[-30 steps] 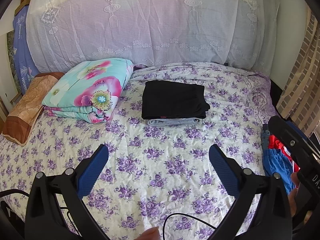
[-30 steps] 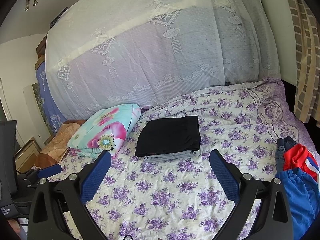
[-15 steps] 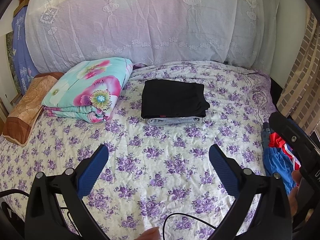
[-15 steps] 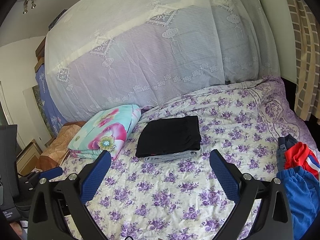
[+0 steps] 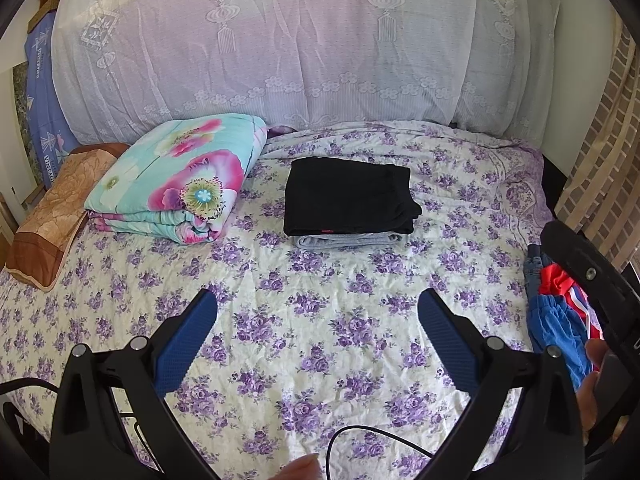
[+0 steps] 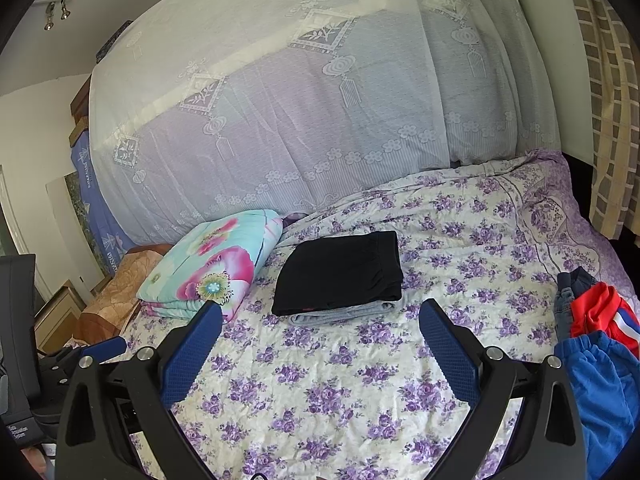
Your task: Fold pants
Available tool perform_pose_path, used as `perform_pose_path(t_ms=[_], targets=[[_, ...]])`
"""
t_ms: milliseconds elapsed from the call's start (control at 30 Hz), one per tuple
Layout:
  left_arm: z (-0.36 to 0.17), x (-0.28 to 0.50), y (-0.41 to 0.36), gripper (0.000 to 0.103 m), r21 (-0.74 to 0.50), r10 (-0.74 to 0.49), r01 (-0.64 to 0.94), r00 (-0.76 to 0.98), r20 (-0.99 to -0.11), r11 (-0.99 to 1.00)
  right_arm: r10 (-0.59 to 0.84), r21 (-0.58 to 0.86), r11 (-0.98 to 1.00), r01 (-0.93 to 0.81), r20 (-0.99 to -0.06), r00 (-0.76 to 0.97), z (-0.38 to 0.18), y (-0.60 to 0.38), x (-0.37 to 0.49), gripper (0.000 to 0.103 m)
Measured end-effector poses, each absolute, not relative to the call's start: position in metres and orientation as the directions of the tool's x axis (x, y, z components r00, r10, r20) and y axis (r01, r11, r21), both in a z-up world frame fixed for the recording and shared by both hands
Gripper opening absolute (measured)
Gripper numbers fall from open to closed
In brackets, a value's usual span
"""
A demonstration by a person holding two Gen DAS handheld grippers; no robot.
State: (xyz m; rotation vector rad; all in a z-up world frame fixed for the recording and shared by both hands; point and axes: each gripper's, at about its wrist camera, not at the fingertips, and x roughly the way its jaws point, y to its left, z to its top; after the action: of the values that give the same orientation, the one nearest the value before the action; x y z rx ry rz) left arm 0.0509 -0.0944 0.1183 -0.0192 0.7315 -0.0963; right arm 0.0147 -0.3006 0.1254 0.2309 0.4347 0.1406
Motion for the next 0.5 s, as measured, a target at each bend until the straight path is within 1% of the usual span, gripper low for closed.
perform_pose_path(t_ms=[500], targets=[[0.118,0.0515,-0.0953,0.098,-0.048,-0.096,0.085,0.738,-0.668,0.995,0.177,0.254,0.964,-0.077,-0.401,0.899,0.1265,-0.3002,0.0149,0.099]])
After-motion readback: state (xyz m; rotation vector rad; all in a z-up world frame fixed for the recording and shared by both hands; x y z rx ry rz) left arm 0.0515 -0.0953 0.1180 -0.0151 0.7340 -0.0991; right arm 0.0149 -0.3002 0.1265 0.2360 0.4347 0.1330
